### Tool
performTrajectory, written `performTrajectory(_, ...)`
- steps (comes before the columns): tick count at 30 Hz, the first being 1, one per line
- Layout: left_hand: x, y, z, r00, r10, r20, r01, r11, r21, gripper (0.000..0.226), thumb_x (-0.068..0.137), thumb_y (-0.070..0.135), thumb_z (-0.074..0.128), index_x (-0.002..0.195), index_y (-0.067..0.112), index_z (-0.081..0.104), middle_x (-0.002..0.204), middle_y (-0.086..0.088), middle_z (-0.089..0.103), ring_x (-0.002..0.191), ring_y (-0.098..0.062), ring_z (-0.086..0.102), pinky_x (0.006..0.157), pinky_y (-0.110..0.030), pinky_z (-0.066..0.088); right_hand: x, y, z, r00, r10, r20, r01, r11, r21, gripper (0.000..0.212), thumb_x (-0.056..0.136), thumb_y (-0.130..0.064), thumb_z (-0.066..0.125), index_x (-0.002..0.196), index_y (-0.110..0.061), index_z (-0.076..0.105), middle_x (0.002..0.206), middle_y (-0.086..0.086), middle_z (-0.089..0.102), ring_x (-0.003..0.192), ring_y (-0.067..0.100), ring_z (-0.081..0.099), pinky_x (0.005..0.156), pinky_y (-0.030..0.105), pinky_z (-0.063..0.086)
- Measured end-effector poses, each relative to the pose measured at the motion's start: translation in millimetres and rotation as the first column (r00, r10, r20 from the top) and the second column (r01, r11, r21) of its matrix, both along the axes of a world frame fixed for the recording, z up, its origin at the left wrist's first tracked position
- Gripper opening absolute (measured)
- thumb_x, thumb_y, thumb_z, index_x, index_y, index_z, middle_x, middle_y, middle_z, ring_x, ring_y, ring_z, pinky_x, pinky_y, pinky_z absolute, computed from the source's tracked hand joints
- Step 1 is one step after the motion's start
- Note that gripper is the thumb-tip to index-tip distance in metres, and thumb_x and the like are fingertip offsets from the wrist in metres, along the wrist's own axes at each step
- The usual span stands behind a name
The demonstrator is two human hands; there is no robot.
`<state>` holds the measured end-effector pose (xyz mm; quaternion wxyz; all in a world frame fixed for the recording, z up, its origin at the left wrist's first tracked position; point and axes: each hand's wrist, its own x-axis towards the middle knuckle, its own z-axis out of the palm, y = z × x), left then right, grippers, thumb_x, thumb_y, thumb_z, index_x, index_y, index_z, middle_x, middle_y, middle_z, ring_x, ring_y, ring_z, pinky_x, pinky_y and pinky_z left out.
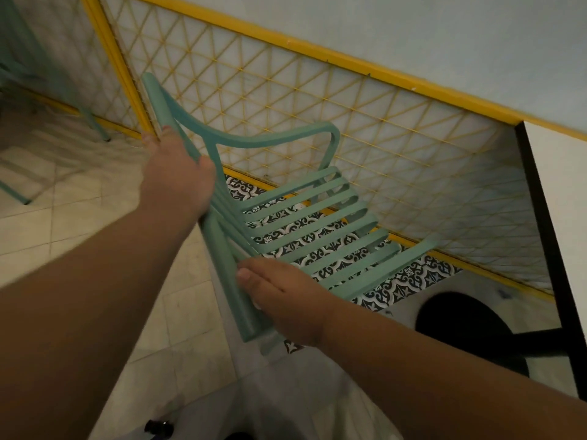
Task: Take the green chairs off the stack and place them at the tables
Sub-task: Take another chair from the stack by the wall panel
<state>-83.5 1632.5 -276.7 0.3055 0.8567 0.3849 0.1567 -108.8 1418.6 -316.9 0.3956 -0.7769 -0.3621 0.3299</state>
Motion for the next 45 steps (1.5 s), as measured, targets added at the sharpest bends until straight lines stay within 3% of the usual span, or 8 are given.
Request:
performTrajectory(3,-43,-47,-3,0.995,0.021,0.093,-0.008,0.990,-0.140,0.067,0.080,0.037,0.060,0.141,0.018,0.038,0.149,-0.019,0.032,0.126,-0.040,0.045,0.101,-0.060,0.047,30,-36,-21,0.998,-0.027,0.062,0.037,0.986,-0.163,0.052,0.096,-0.065,0.041,0.138,-0.037,0.053,0.137,-0.003,0.058,0.106,-0.005,0.053,0.085,0.022,0.042)
performTrajectory(5,-69,-81,-9,0.998,0.024,0.052,-0.009,0.960,-0.279,0.080,0.080,0.035,0.064,0.149,0.020,0.026,0.152,-0.016,0.030,0.129,-0.036,0.045,0.103,-0.058,0.048,56,-61,-35,0.985,0.018,0.170,0.050,0.920,-0.388,0.058,0.095,-0.064,0.052,0.146,-0.037,0.046,0.153,-0.001,0.047,0.125,0.010,0.050,0.100,0.030,0.041)
performTrajectory(10,-81,-108,-18,0.998,0.008,0.062,0.016,0.927,-0.375,0.099,0.089,0.007,0.055,0.160,0.026,-0.011,0.155,-0.010,0.032,0.112,-0.021,0.056,0.096,-0.039,0.053,82,-91,-69,0.963,0.199,0.181,-0.011,0.702,-0.713,0.064,0.093,-0.062,0.060,0.147,-0.028,0.050,0.147,0.003,0.052,0.133,0.023,0.048,0.108,0.039,0.038)
performTrajectory(13,-79,-103,-21,0.999,-0.019,0.039,0.031,0.940,-0.340,0.096,0.091,0.006,0.053,0.160,0.024,-0.012,0.158,-0.011,0.026,0.102,-0.015,0.047,0.082,-0.031,0.046,77,-89,-83,0.955,0.204,0.216,0.014,0.696,-0.718,0.053,0.089,-0.059,0.067,0.133,-0.029,0.061,0.126,-0.002,0.060,0.119,0.021,0.056,0.100,0.039,0.047)
performTrajectory(17,-79,-102,-19,0.999,-0.053,0.007,0.053,0.943,-0.327,0.096,0.092,0.008,0.052,0.159,0.022,-0.015,0.162,-0.009,0.019,0.107,-0.018,0.046,0.089,-0.035,0.047,79,-86,-84,0.936,0.250,0.247,0.015,0.674,-0.738,0.042,0.089,-0.058,0.067,0.119,-0.029,0.065,0.110,-0.004,0.063,0.103,0.018,0.059,0.091,0.039,0.051)
performTrajectory(27,-73,-94,-18,0.992,-0.125,0.001,0.119,0.946,-0.300,0.092,0.092,0.007,0.050,0.160,0.020,-0.010,0.151,-0.014,0.031,0.109,-0.026,0.052,0.097,-0.047,0.053,75,-90,-85,0.940,0.250,0.234,0.014,0.656,-0.755,0.044,0.088,-0.061,0.066,0.116,-0.027,0.066,0.103,-0.002,0.064,0.090,0.016,0.055,0.077,0.034,0.045)
performTrajectory(37,-57,-83,-23,0.973,-0.229,-0.034,0.214,0.944,-0.250,0.094,0.089,0.006,0.053,0.161,0.024,-0.004,0.144,-0.019,0.043,0.094,-0.026,0.054,0.058,-0.029,0.042,61,-95,-87,0.928,0.274,0.252,0.016,0.648,-0.761,0.050,0.091,-0.063,0.060,0.113,-0.019,0.068,0.104,0.003,0.067,0.091,0.021,0.057,0.075,0.033,0.040)
performTrajectory(45,-45,-63,-23,0.946,-0.320,-0.059,0.307,0.938,-0.163,0.080,0.088,0.004,0.054,0.155,0.023,0.015,0.087,0.004,0.046,0.064,-0.012,0.055,0.040,-0.018,0.038,55,-88,-84,0.933,0.260,0.248,0.012,0.666,-0.746,0.054,0.097,-0.064,0.051,0.108,-0.014,0.067,0.104,0.007,0.068,0.099,0.025,0.063,0.079,0.036,0.047)
